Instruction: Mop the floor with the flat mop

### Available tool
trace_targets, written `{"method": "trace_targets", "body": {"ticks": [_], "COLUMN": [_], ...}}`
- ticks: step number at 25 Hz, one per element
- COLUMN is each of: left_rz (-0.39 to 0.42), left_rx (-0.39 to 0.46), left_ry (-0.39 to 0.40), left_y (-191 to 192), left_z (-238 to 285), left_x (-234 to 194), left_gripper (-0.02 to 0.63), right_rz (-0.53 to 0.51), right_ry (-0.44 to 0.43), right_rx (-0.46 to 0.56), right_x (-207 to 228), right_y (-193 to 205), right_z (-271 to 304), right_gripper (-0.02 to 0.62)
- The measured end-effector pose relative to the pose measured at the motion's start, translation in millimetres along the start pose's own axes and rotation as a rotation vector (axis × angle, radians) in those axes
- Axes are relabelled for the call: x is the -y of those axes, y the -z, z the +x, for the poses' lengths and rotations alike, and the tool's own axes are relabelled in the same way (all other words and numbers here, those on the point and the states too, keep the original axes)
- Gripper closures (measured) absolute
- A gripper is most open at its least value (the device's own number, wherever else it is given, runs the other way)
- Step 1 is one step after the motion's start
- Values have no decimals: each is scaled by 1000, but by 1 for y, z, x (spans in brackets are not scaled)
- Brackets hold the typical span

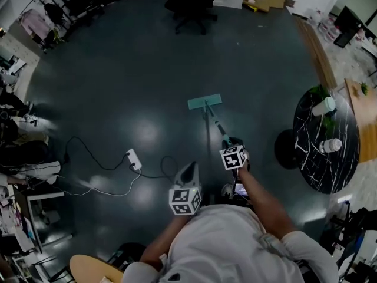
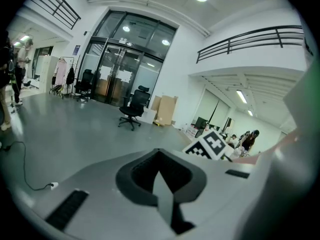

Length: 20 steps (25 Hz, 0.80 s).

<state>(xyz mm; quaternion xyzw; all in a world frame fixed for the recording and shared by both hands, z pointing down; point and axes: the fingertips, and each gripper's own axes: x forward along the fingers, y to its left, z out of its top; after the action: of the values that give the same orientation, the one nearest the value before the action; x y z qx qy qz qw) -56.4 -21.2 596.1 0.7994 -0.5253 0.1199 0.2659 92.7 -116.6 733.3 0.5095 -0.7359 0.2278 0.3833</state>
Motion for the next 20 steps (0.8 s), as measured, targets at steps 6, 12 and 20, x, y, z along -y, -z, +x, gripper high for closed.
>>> {"method": "trace_targets", "body": {"ticks": [6, 12, 20], "left_rz": [-3, 8, 2], "left_rx": [-5, -6, 3], "left_ry": [-13, -38, -36], "left_y": [-2, -2, -6], "left_z": [-1, -11, -13], "left_x": [-8, -19, -28], "left_gripper": [601, 601, 601], "right_rz": [-29, -28, 16], "right_ry": [42, 63, 58], "right_rx": [-1, -14, -5], "right_x": [14, 17, 11], "right_y": [-34, -38, -24], "right_z": [57, 84, 47], "right_gripper": [483, 483, 483]}}
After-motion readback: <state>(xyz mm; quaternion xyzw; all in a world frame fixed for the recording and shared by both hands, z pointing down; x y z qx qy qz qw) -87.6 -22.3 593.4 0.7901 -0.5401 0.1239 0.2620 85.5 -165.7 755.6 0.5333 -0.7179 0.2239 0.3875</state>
